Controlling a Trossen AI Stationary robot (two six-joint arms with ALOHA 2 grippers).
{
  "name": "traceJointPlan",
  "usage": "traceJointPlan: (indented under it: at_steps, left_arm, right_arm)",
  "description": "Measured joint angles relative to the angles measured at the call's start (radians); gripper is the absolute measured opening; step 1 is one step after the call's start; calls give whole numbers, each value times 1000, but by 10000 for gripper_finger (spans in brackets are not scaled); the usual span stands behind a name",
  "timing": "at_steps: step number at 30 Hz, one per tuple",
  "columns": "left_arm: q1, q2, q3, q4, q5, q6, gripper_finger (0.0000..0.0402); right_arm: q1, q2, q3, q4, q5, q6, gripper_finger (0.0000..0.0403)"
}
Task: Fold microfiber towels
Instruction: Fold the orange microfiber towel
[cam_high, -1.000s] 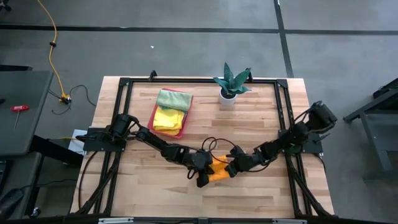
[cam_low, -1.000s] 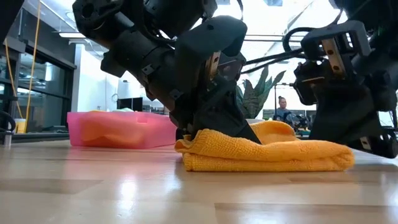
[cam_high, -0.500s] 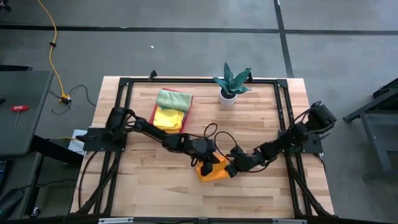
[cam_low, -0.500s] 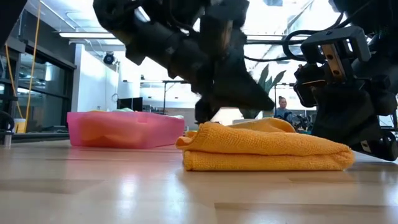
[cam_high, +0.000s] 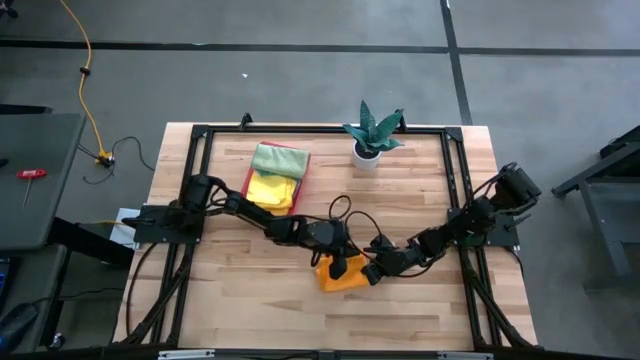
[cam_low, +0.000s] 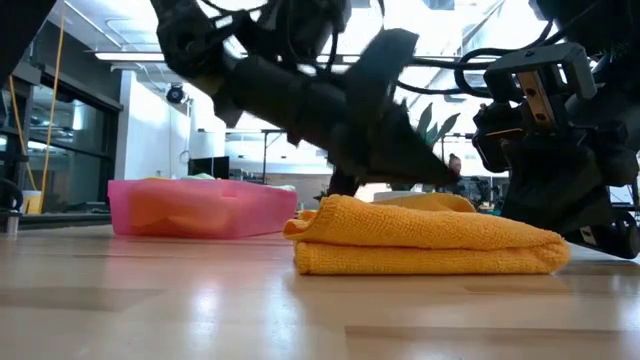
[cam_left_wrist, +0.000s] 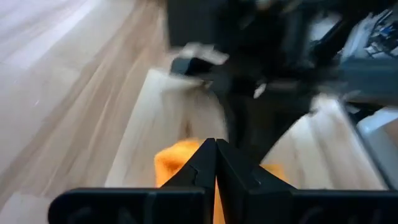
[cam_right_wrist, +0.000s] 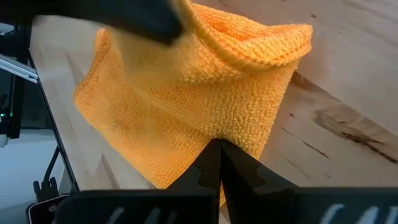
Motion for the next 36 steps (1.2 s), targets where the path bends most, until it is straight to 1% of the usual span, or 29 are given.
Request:
traceJointPlan:
  at_steps: [2, 5, 8, 10, 14, 18, 21, 24, 29, 30, 31, 32, 34, 36]
  left_arm:
    - [3, 24, 1, 4, 21, -9, 0]
    - [2, 64, 36, 7, 62, -14, 0]
    - [-4, 93, 61, -5, 69, -4, 0]
    - [-5, 93, 61, -48, 69, -4, 0]
    - [-2, 73, 66, -219, 51, 60, 0]
    - [10, 68, 69, -320, 49, 73, 0]
    - [17, 53, 67, -344, 50, 72, 0]
    - [21, 19, 62, -366, 4, 107, 0]
    - [52, -57, 52, -486, -198, 195, 0]
    - [59, -73, 56, -489, -222, 202, 0]
    - [66, -86, 58, -498, -224, 205, 0]
    - [71, -94, 58, -508, -209, 205, 0]
    - [79, -95, 55, -486, -137, 190, 0]
    - [80, -93, 55, -403, -51, 159, 0]
  right_arm:
    - [0, 0, 0, 0, 0, 0, 0]
    - [0, 0, 0, 0, 0, 0, 0]
    - [0, 0, 0, -2, 0, 0, 0]
    - [0, 0, 0, -3, 0, 1, 0]
    - [0, 0, 0, -7, 5, 0, 0]
    - [-1, 0, 0, -8, 13, -1, 0]
    - [-1, 0, 0, -11, 15, 0, 0]
    - [-2, 0, 0, -25, 16, 0, 0]
    - [0, -1, 1, -43, -3, 1, 0]
    - [0, -1, 2, -46, -4, 1, 0]
    - [0, -1, 2, -47, -3, 0, 0]
    - [0, -1, 2, -47, -3, 0, 0]
    - [0, -1, 2, -54, -3, -1, 0]
    - [0, -1, 2, -54, -3, 0, 0]
